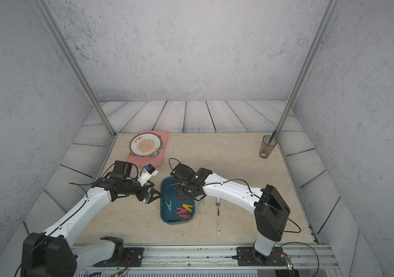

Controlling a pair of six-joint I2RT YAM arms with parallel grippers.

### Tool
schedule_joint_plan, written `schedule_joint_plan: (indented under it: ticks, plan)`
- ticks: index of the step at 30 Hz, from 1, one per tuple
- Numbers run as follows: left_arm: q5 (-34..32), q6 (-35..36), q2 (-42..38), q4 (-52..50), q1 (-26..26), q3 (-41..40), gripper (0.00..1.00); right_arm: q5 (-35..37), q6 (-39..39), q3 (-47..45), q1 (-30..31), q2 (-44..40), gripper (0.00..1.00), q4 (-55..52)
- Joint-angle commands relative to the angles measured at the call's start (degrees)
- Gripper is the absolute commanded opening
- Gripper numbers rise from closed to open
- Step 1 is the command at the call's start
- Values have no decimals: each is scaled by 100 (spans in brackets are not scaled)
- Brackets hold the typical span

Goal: Take the clothespins out of the storage box
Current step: Pick up the clothespin from the storage box.

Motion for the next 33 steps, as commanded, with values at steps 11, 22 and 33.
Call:
schedule_joint_plan:
  ticks: [11, 22, 33]
  plan:
    - [-378, 63, 85, 23, 68, -86, 92, -225, 1670, 186, 144, 1274, 33, 1084]
    - [-352, 59, 52, 23, 96, -120, 92, -687, 2096, 261, 157, 1975, 31, 1492]
    - [-317, 52, 58, 35, 105, -139, 92, -468, 2031, 259, 179, 2019, 7, 1395]
